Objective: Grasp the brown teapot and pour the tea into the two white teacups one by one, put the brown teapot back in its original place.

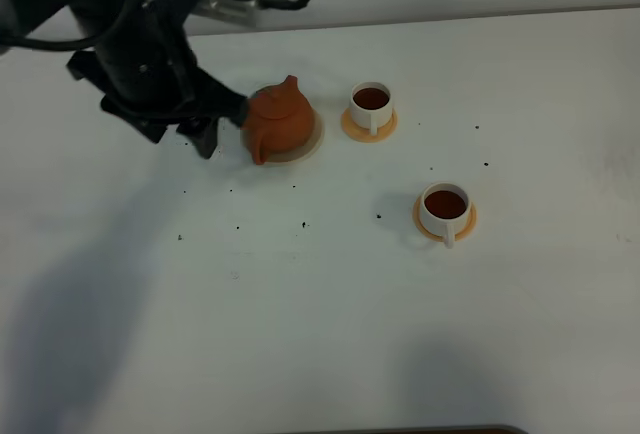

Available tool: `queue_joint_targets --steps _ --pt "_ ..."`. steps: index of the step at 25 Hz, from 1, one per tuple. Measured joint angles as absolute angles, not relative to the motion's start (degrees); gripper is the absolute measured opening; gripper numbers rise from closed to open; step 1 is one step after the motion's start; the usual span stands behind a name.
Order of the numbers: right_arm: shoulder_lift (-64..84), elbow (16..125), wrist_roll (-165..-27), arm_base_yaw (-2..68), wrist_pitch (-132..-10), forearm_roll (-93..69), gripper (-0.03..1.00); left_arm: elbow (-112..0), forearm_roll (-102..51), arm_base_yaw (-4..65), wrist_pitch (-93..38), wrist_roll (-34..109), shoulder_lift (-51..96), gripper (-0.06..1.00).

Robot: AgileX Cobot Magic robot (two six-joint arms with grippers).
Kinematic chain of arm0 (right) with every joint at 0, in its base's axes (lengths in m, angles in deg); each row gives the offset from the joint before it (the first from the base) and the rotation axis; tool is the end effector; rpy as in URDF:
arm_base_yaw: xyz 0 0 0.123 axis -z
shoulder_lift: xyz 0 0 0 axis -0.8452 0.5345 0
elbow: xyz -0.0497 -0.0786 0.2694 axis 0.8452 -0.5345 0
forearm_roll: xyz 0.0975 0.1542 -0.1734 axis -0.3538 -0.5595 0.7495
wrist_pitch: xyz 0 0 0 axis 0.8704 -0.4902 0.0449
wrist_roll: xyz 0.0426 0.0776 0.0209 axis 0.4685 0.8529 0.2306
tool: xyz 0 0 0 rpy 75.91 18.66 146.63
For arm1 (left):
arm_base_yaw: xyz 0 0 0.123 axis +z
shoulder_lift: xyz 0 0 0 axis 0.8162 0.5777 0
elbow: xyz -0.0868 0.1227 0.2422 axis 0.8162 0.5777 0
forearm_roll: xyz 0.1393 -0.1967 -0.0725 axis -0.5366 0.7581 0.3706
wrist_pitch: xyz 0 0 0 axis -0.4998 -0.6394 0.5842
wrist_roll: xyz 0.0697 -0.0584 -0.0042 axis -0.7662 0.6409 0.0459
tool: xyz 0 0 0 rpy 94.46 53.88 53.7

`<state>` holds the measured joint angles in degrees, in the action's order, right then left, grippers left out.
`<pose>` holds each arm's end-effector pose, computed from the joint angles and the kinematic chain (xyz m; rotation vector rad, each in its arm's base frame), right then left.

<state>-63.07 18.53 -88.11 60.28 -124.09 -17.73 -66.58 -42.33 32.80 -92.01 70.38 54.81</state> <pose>-0.0051 0.0195 0.2749 -0.2292 2.0427 0.1045 0.3552 -0.1375 0.2747 0.6155 2.8611 0.0273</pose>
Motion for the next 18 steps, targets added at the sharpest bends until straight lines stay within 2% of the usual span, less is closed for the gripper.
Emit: queue_joint_targets --steps 11,18 --pt "-63.1 18.5 -88.1 60.3 -124.1 -17.7 0.24 -27.9 -45.9 33.3 -92.0 76.4 21.3 0.50" --pt "-63.1 18.5 -88.1 60.3 -124.1 -17.7 0.24 -10.6 -45.4 33.3 -88.5 76.8 8.1 0.50"
